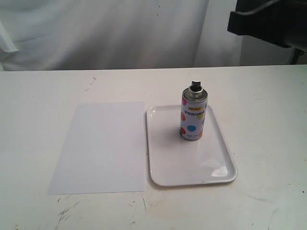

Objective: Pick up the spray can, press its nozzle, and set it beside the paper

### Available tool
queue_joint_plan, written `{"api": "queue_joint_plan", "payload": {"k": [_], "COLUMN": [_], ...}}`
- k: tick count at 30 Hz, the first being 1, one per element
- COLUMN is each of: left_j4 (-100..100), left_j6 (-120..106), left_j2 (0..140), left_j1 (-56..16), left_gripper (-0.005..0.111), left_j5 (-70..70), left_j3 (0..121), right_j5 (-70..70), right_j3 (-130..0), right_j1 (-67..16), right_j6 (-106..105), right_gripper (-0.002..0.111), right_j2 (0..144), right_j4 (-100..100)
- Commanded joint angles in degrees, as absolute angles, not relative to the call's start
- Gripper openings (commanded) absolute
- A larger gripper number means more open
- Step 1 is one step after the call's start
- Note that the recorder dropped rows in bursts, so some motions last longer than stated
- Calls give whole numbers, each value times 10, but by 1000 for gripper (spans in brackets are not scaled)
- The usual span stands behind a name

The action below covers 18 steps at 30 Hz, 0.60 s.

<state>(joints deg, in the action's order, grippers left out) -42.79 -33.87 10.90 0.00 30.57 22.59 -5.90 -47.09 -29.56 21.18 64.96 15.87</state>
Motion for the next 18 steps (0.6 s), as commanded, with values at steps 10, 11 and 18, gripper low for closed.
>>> {"api": "queue_joint_plan", "payload": {"k": [10,11,18], "left_j4": [-317,-317,-259], "left_j6": [-193,-193,-200], "left_j2": [106,106,106], "left_j1": [1,1,1], "left_gripper": [0,0,0], "left_j5": [207,206,128], "left_j3": [130,127,125], "right_j5": [-123,-120,-95], "right_j3": [-363,-362,-358], "right_j1": [-334,-339,-366], "right_j6": [190,190,190], "right_gripper": [0,0,0], "right_j2": [514,513,513], "right_j4": [158,159,159]}}
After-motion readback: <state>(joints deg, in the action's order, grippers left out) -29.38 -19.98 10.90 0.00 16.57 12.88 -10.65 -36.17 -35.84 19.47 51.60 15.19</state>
